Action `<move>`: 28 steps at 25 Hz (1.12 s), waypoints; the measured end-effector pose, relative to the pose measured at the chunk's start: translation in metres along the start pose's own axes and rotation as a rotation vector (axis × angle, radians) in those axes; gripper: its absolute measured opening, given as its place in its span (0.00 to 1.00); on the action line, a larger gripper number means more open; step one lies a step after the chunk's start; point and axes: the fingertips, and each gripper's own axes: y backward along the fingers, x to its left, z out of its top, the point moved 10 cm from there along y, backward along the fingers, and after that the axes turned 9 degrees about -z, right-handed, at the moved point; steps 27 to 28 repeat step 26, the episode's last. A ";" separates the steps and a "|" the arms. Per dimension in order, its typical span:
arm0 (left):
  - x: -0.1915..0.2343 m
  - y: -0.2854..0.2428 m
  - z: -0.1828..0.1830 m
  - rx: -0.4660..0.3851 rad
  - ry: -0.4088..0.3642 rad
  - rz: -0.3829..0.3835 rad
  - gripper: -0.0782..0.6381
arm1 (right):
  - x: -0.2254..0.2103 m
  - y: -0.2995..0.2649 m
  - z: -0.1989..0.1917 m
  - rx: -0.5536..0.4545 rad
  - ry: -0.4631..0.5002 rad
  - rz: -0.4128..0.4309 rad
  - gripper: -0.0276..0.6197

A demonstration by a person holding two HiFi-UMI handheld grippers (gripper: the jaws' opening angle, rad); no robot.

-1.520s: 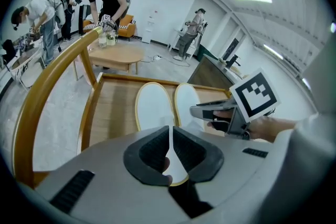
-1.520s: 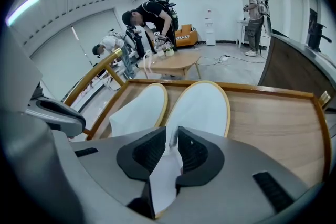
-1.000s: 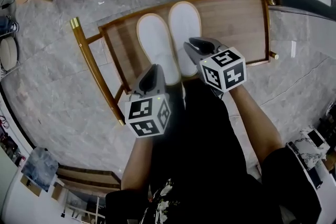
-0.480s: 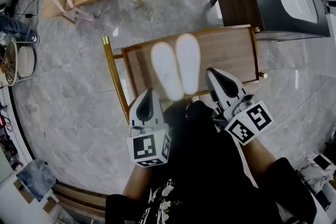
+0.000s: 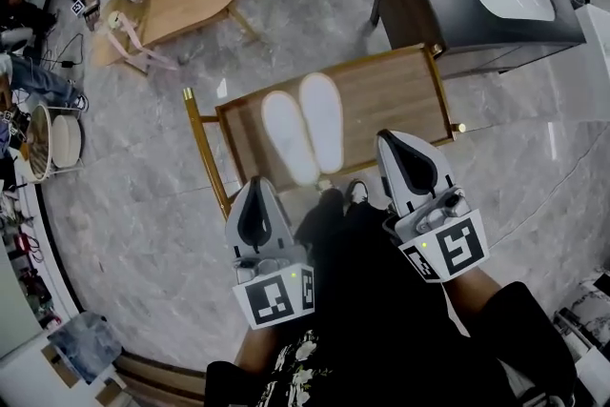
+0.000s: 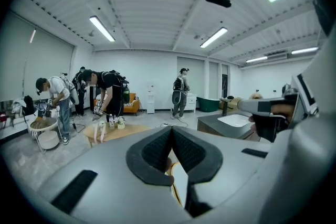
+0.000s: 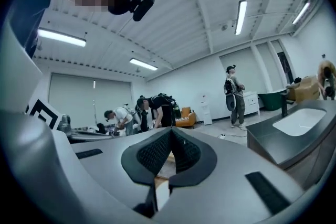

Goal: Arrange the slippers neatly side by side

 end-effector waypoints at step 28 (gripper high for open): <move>-0.055 0.045 0.026 -0.147 -0.174 0.035 0.11 | 0.011 0.068 0.018 -0.117 0.222 0.007 0.04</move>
